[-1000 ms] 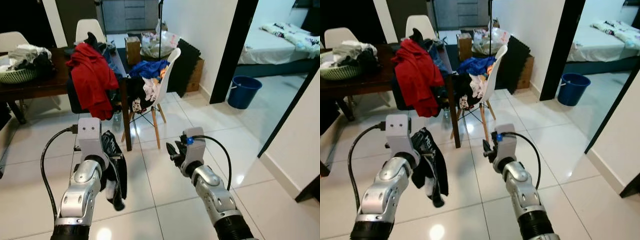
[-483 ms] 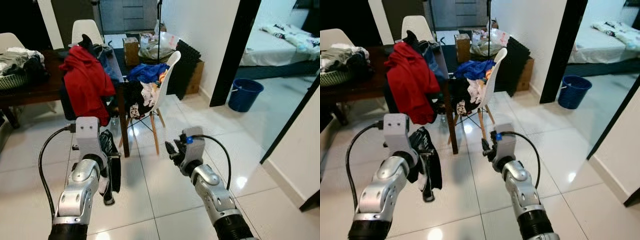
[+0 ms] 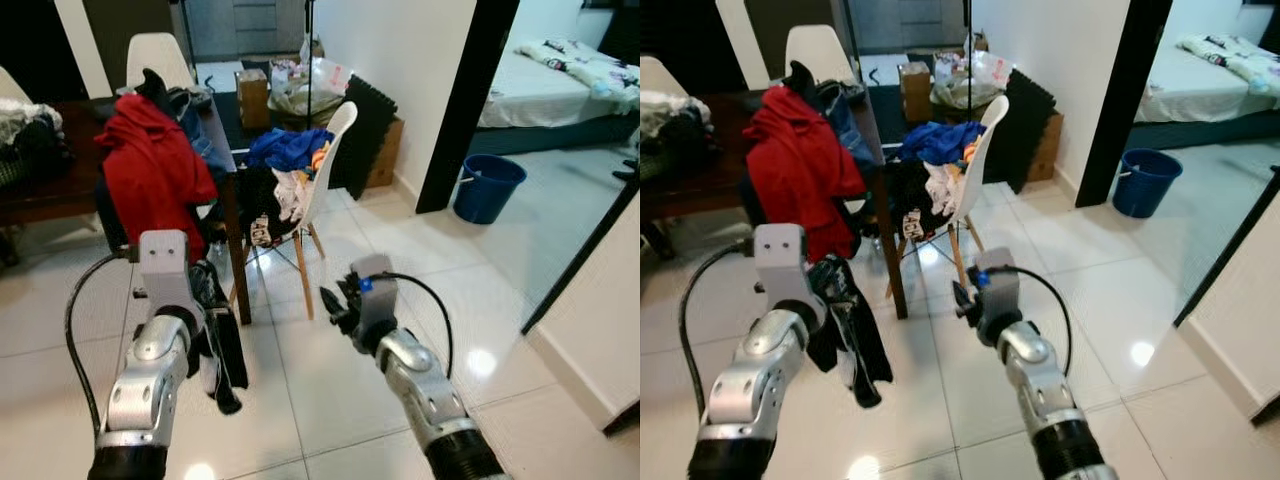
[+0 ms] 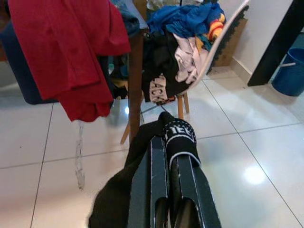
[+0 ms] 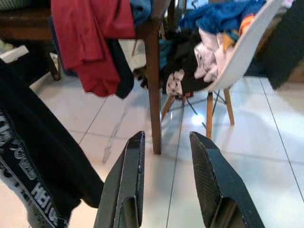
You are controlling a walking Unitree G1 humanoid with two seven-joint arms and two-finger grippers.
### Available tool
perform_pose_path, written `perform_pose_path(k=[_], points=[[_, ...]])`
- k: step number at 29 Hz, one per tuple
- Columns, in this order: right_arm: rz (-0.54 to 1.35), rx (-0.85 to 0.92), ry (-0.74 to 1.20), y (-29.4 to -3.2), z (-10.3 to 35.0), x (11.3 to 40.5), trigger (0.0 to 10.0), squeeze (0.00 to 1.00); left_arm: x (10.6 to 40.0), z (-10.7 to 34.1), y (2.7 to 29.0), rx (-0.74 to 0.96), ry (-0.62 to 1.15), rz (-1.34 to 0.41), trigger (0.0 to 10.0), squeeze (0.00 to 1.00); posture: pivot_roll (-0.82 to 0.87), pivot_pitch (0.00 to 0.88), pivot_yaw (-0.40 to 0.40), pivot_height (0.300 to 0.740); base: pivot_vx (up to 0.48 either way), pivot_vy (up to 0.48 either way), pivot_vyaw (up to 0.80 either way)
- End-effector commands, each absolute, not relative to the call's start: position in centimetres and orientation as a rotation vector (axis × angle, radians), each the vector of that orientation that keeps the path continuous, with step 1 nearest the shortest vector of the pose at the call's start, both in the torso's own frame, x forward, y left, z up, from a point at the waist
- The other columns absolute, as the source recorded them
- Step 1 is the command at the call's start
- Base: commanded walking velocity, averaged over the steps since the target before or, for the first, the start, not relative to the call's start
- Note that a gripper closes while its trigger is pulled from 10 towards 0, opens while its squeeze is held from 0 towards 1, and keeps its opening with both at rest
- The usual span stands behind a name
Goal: Hang hanger
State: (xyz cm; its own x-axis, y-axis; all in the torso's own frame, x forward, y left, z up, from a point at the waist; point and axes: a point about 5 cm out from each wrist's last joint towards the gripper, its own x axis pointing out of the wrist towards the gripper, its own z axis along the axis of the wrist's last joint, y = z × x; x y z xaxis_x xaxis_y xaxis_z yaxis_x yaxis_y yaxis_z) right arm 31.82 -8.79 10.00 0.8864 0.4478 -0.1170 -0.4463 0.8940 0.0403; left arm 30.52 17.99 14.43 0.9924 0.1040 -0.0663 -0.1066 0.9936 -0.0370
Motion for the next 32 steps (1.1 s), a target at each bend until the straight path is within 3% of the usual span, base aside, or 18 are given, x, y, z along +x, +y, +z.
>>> perform_pose_path(k=[1, 14, 23, 32], points=[[0.484, 0.005, 0.121, -8.28, 9.98, 31.70, 10.0, 0.00, 30.37, 14.27, 17.99, -0.055, 0.074, 0.107, 10.0, 0.00, 0.09, 0.000, -0.026, 0.740, 0.341, 0.000, 0.00], [0.519, -0.017, 0.114, -7.83, 10.11, 31.64, 10.0, 0.00, 30.30, 14.34, 18.17, -0.059, 0.074, 0.115, 10.0, 0.00, 0.09, 0.000, -0.031, 0.740, 0.342, 0.000, 0.00], [0.515, -0.032, 0.103, -7.87, 10.24, 31.73, 10.0, 0.00, 30.27, 14.29, 18.15, -0.061, 0.077, 0.116, 10.0, 0.00, 0.09, 0.000, -0.034, 0.740, 0.342, 0.000, 0.67], [0.517, -0.012, 0.109, -7.98, 10.18, 31.73, 10.0, 0.00, 30.29, 14.26, 18.11, -0.063, 0.077, 0.116, 10.0, 0.00, 0.09, 0.000, -0.035, 0.740, 0.343, 0.000, 0.00]])
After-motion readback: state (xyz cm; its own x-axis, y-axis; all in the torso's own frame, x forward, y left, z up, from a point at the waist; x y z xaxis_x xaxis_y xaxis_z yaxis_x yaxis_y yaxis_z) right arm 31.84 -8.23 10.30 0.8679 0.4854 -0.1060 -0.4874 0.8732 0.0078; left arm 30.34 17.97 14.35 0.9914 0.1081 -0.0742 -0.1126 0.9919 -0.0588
